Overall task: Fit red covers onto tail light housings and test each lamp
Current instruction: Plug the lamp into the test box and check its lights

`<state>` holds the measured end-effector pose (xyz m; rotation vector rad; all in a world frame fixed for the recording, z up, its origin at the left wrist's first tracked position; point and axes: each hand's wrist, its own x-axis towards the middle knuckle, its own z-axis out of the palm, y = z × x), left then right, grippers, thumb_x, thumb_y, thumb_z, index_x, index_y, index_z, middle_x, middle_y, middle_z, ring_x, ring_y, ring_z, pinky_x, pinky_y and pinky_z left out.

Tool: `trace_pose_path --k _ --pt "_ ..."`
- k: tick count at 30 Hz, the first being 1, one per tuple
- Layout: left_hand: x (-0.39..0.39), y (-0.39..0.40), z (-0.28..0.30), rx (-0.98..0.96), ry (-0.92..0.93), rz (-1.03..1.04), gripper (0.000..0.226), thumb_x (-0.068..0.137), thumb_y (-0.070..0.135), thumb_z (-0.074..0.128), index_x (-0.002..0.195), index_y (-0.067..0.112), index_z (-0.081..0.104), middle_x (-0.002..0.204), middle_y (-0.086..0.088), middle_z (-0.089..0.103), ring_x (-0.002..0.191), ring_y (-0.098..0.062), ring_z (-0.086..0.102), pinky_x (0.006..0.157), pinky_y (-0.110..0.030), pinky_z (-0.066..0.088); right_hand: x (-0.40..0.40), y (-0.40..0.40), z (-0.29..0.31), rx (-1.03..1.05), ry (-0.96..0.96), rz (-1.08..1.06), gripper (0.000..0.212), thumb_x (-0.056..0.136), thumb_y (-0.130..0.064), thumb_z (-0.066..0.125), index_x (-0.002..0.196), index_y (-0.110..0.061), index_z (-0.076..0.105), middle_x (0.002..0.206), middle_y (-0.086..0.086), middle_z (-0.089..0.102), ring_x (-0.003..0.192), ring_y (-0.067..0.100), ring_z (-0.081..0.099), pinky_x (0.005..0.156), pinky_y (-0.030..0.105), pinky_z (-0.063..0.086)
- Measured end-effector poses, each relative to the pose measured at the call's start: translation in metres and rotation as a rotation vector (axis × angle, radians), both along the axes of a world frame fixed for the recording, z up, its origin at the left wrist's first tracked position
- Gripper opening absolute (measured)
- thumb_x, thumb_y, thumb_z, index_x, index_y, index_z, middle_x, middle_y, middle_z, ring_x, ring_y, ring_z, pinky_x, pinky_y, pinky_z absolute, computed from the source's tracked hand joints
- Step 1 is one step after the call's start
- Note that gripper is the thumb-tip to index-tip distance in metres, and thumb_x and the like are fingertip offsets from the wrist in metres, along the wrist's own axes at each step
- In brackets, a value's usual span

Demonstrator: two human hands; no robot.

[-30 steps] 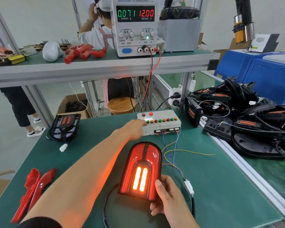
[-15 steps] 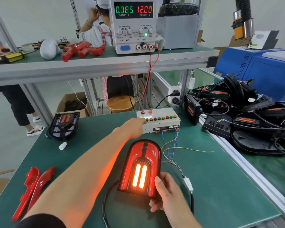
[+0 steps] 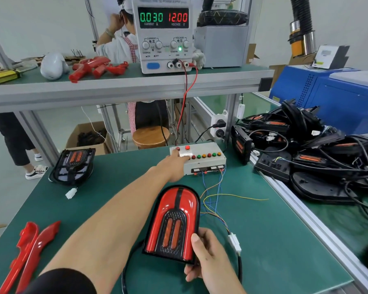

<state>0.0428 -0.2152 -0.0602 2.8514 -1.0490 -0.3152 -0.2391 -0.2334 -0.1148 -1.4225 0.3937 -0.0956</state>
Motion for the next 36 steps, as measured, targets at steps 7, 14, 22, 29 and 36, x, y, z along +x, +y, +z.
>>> trace_pose_path --k 7,14,22,29,36 --pt "-0.0038 0.0017 -0.0003 0.004 0.004 -0.008 0.081 0.092 -0.004 0.042 0.162 0.029 0.02 0.164 -0.014 0.012 0.133 -0.042 0.045 0.109 -0.052 0.043 0.0033 -0.0007 -0.0057 0.036 0.009 -0.014 0.014 0.107 -0.024 0.049 0.114 -0.013 0.056 0.071 0.01 0.071 0.05 0.024 0.062 0.044 0.031 0.052" --pt "-0.0057 0.0025 -0.0012 -0.018 -0.021 -0.01 0.079 0.092 -0.006 0.041 0.161 0.029 0.023 0.163 -0.016 0.015 0.124 -0.042 0.053 0.101 -0.047 0.047 0.0047 -0.0006 -0.0076 0.05 0.006 -0.023 0.013 0.107 -0.021 0.048 0.112 -0.011 0.056 0.071 0.009 0.071 0.047 0.024 0.061 0.041 0.029 0.05" --pt "-0.0023 0.0017 -0.0038 0.02 -0.1 -0.045 0.077 0.093 -0.006 0.041 0.16 0.027 0.025 0.163 -0.019 0.017 0.119 -0.041 0.057 0.096 -0.046 0.049 0.004 -0.0001 -0.0078 0.058 -0.007 -0.034 0.014 0.107 -0.022 0.048 0.113 -0.013 0.056 0.067 0.009 0.069 0.051 0.023 0.062 0.041 0.029 0.05" --pt "-0.0005 0.0016 -0.0056 0.02 -0.102 -0.048 0.079 0.093 -0.008 0.041 0.161 0.028 0.023 0.164 -0.018 0.016 0.12 -0.041 0.057 0.095 -0.047 0.05 0.0023 -0.0001 -0.0084 0.062 -0.002 -0.033 0.015 0.107 -0.024 0.048 0.114 -0.013 0.057 0.069 0.011 0.069 0.052 0.023 0.063 0.043 0.028 0.05" --pt "-0.0001 -0.003 0.0016 0.082 -0.193 -0.051 0.069 0.095 0.005 0.05 0.158 0.027 0.033 0.16 -0.019 0.028 0.139 -0.038 0.04 0.106 -0.049 0.043 0.0022 0.0004 -0.0061 0.076 0.0 -0.027 0.016 0.106 -0.024 0.05 0.114 -0.011 0.057 0.072 0.01 0.07 0.051 0.024 0.062 0.042 0.03 0.051"
